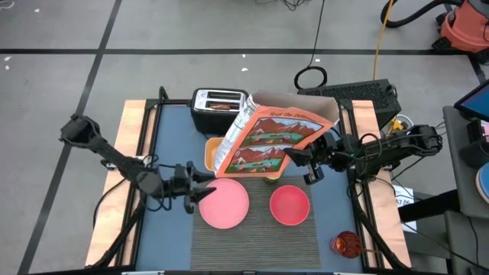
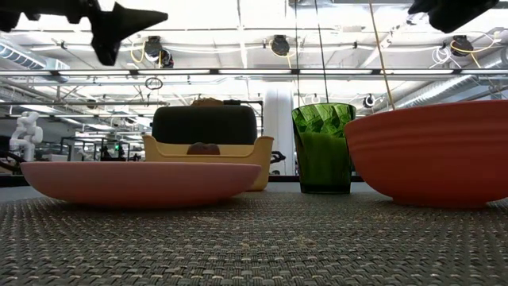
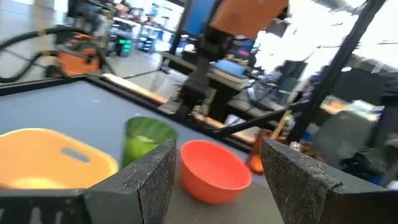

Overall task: Arrange a breakfast setting
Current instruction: Pour the cereal from the orange cereal box into the pink bowl

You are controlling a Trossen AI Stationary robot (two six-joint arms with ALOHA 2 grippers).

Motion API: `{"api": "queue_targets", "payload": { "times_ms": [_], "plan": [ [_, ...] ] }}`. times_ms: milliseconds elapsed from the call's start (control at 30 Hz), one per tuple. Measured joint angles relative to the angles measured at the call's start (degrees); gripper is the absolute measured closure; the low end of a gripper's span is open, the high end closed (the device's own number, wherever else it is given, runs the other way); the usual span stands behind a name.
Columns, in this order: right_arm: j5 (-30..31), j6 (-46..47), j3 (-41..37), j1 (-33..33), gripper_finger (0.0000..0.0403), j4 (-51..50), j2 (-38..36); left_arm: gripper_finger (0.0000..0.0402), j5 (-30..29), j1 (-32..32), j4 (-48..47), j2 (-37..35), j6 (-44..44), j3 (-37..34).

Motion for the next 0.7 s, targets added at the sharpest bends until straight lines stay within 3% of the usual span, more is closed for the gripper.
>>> {"api": "queue_targets", "payload": {
  "times_ms": [300,700],
  "plan": [
    [-0.11,-1.11,0.00,-0.02,0.0403,-0.15,0.00,0.0164,9.78,4.66,2.37,1.96,5.68,3.69],
    [-0.11,-1.07,0.00,-0.04,0.0403,-0.38,0.02,0.0164,12.80,7.58,2.37,1.96,15.07,8.03]
  ]
}}
